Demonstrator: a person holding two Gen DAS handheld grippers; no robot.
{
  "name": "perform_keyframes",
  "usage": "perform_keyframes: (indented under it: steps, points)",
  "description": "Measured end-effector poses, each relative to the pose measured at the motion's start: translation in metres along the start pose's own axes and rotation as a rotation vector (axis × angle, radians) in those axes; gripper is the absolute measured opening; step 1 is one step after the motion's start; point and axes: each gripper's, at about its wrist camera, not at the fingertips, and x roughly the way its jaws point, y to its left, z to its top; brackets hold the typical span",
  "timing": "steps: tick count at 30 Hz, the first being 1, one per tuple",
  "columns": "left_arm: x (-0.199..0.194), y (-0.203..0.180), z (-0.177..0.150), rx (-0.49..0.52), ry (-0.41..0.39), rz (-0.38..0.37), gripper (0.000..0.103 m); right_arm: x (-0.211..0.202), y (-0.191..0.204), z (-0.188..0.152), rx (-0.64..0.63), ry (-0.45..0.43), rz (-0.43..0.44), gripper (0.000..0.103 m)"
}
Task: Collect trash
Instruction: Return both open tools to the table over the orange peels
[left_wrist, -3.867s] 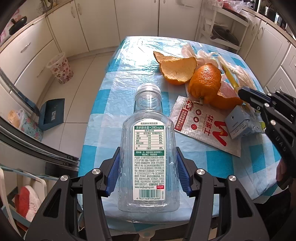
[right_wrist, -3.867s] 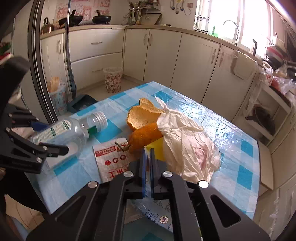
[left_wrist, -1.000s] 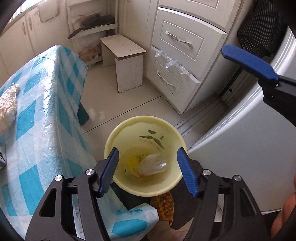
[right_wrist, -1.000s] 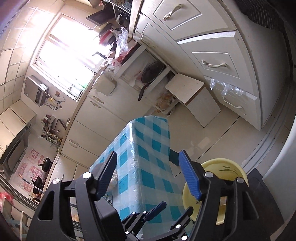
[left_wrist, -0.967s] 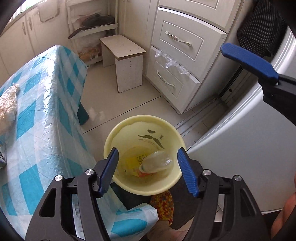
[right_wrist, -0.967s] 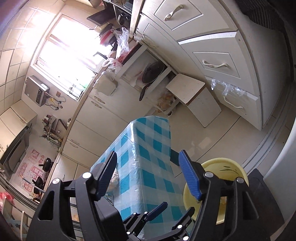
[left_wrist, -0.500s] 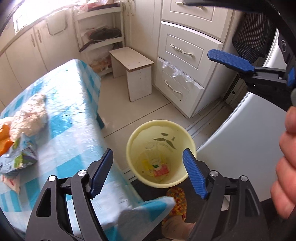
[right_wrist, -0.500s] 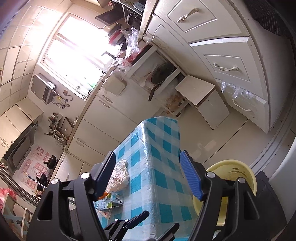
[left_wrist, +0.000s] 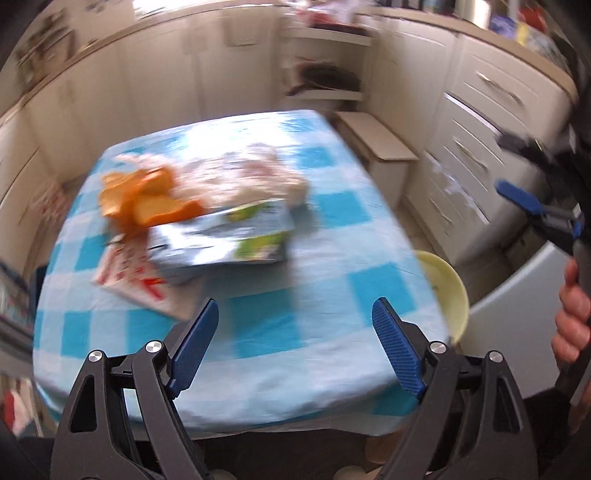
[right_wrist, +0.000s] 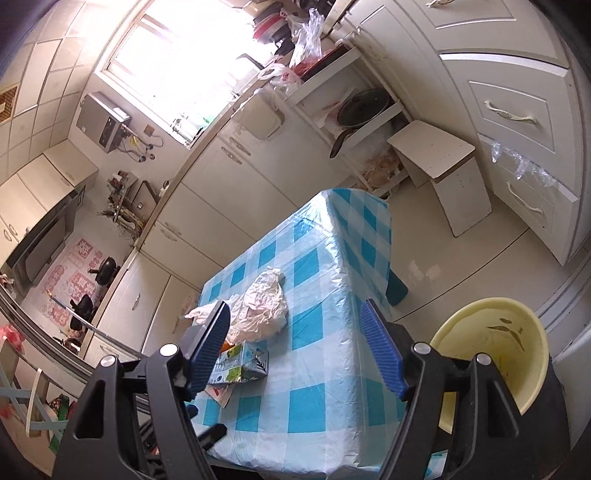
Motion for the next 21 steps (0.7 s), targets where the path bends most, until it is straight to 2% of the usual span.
perform_keyframes:
  steps: [6,9,14,19,21]
  points:
    - [0.000,0.101,0.004,-0.268,0.017,0.049,0.081,0.031,0.027,-0.018,-0.068,0.094,0.012,0.070]
    - [-0.001,0.136,0.009,-0.333,0.007,0.096,0.081,0.044,0.040,-0.025,-0.094,0.129,0.016,0.070]
    - [0.014,0.165,0.031,-0.321,0.018,0.149,0.081,0.065,0.058,-0.038,-0.131,0.193,0.015,0.071]
    - [0.037,0.154,0.060,-0.187,0.030,0.177,0.082,0.085,0.071,-0.051,-0.167,0.257,0.009,0.072]
    - [0.049,0.147,0.072,-0.125,0.025,0.217,0.083,0.093,0.075,-0.055,-0.179,0.282,0.003,0.072]
